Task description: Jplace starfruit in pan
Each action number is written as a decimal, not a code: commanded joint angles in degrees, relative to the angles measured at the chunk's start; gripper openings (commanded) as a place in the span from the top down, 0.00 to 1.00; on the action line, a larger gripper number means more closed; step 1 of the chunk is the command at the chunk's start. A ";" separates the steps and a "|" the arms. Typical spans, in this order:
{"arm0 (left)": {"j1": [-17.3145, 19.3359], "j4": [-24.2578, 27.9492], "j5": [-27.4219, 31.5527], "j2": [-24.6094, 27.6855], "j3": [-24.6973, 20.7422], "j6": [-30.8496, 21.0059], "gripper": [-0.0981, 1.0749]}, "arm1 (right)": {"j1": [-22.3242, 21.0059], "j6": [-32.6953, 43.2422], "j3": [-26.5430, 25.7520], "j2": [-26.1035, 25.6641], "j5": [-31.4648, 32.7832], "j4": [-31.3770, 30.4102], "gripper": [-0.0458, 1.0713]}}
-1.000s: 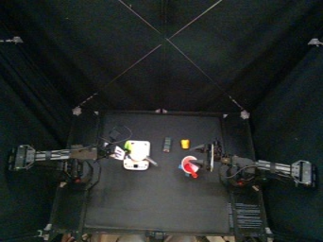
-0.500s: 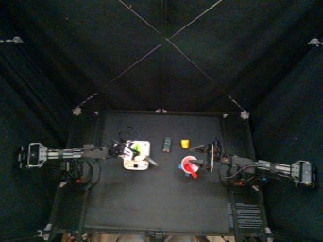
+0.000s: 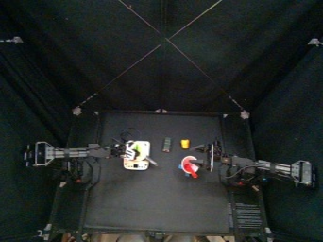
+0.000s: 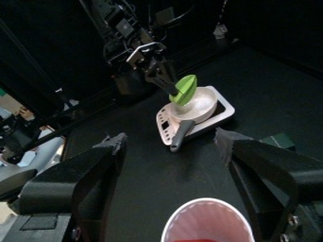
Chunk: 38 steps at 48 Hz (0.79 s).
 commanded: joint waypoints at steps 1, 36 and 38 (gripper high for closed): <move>0.26 0.09 -0.79 0.62 -0.70 0.18 0.36 | -0.26 0.00 -0.53 0.26 -0.26 0.09 0.03; 0.53 0.18 -3.78 1.32 0.35 0.18 0.18 | -0.26 0.00 -0.53 0.26 -0.26 -0.35 0.03; 0.53 0.18 -3.87 1.32 0.35 0.18 0.17 | -0.26 0.00 -0.53 0.26 -0.26 -0.35 0.03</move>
